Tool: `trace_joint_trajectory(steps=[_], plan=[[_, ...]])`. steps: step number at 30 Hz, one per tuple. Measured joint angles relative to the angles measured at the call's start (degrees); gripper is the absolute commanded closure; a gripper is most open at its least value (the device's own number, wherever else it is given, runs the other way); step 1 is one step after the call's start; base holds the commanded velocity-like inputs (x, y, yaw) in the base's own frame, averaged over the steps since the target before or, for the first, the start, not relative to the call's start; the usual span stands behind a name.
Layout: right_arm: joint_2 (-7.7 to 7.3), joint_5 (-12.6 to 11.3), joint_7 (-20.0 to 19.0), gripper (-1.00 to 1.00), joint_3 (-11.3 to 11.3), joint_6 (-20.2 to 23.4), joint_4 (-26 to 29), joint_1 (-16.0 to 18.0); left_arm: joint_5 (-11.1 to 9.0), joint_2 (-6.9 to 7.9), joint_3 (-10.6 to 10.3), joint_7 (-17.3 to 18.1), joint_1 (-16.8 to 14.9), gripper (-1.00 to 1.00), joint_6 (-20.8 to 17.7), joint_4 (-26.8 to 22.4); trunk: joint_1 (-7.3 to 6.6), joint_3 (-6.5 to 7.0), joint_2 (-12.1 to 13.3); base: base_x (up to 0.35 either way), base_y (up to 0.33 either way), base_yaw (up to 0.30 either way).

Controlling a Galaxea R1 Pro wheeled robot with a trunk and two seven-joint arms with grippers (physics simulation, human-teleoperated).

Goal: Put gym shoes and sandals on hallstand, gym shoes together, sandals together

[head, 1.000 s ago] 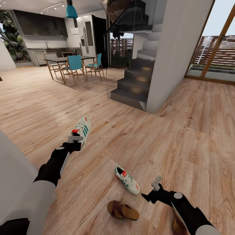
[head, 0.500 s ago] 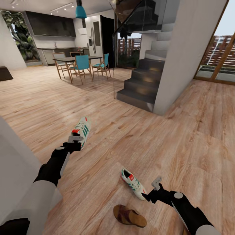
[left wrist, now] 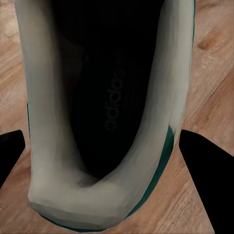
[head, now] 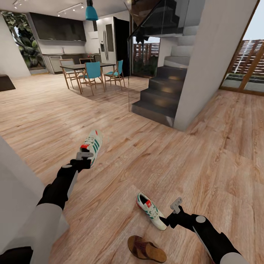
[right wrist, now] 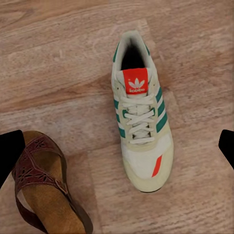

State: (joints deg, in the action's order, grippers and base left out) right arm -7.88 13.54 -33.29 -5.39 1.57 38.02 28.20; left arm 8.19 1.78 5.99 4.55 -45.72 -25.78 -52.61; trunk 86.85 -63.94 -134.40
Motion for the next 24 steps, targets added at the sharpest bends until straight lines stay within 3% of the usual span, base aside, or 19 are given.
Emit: trace_joint_trajectory(steps=[7,15,19,20,22,24], plan=[[0.08,0.09,0.17,-1.0,-0.3,0.09,-0.43,0.0,-0.03,0.3,-1.68,0.0,0.38,1.0,-0.46,-2.68,0.0,0.0,0.0,0.001,0.0,0.0],[0.09,0.2,0.18,-1.0,-0.45,0.09,-2.52,0.0,-0.2,0.59,-1.84,0.06,0.22,1.0,-1.7,-2.84,1.76,-1.75,-3.19,0.0,0.0,0.0],[0.09,0.45,-0.09,-1.0,-0.66,0.1,-3.49,0.0,-0.17,0.59,-1.97,2.94,0.22,1.0,-1.77,-2.78,2.42,-2.61,-4.41,0.0,0.0,0.0],[0.09,1.22,-0.16,-1.0,-0.74,0.1,-3.51,0.0,-0.04,0.65,-1.98,3.08,0.22,1.0,-1.76,-2.65,2.42,-2.63,-4.41,0.0,0.0,0.0],[0.21,8.92,-1.85,-1.0,-0.67,0.06,-2.57,0.0,0.08,0.58,-2.06,3.2,0.23,1.0,-1.76,-2.34,2.42,-2.64,-4.41,0.0,0.0,0.0],[0.25,11.1,-6.68,-1.0,-0.56,0.18,-1.41,0.0,0.16,0.65,-2.08,3.24,0.28,1.0,-1.76,-2.27,2.42,-2.65,-4.41,0.0,0.0,0.0]])
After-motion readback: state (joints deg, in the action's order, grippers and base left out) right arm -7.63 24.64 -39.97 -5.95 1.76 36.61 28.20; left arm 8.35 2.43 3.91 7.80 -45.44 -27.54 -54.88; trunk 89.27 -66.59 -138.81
